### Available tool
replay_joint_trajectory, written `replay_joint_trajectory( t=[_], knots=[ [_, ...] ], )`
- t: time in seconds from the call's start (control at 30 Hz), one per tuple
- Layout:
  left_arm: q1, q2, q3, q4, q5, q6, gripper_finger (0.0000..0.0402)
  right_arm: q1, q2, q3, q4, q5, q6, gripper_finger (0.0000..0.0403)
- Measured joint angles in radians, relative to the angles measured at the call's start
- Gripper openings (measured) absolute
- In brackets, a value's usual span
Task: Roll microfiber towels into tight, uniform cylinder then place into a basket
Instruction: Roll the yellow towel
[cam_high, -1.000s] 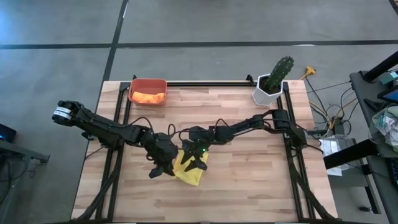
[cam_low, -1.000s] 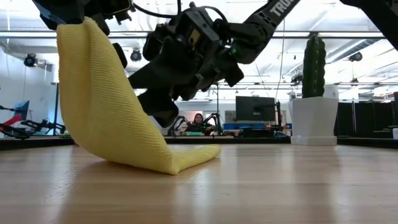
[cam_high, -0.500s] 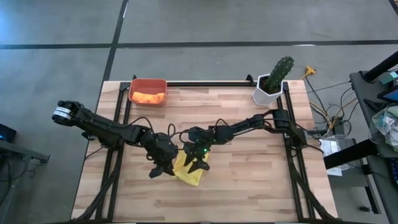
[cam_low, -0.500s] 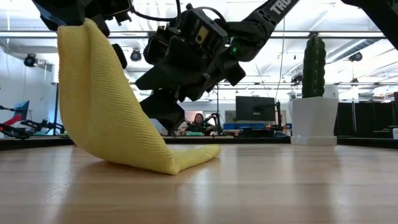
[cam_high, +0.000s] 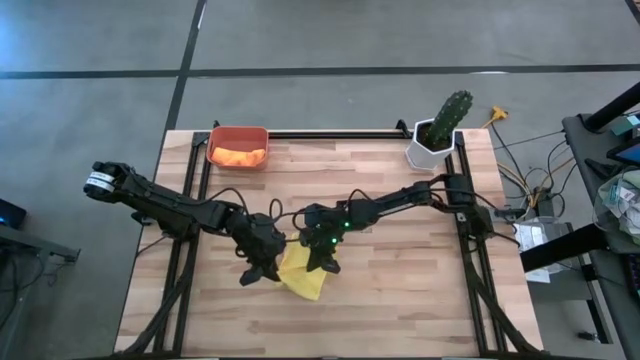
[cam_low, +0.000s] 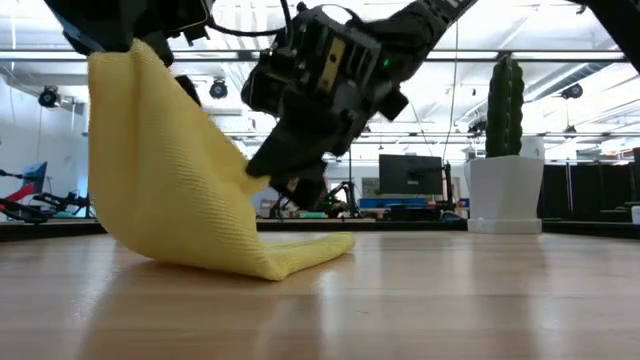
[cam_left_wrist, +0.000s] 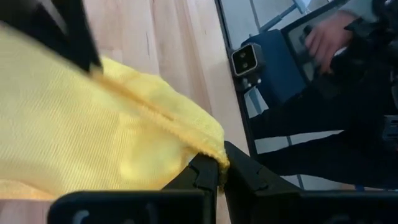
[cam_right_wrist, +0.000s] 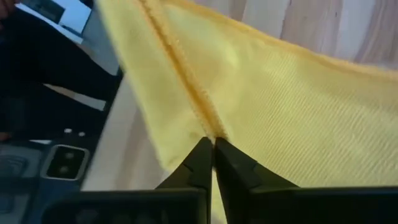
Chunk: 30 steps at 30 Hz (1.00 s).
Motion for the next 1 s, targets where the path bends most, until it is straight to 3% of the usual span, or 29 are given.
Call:
replay_joint_trajectory(
  t=[0.23,0.4,0.6,0.83,1.0],
  knots=[
    [0.000,0.017,-0.032,-0.095,-0.001,0.034,0.0000,0.030,-0.121,-0.001,-0.122,-0.046,0.104,0.0009],
    [0.000,0.042,-0.049,-0.071,-0.069,0.036,0.0000,0.096,-0.180,0.000,-0.173,-0.028,0.184,0.0009],
    [0.014,0.080,-0.051,0.001,-0.163,0.055,0.0000,0.159,-0.192,-0.001,-0.226,0.122,0.191,0.0009],
    [0.022,0.122,-0.049,0.013,-0.187,0.055,0.0000,0.144,-0.188,-0.005,-0.424,0.344,0.117,0.0009],
    [0.022,0.130,-0.050,0.010,-0.194,0.058,0.0000,0.122,-0.188,-0.010,-0.437,0.363,0.080,0.0009]
  ],
)
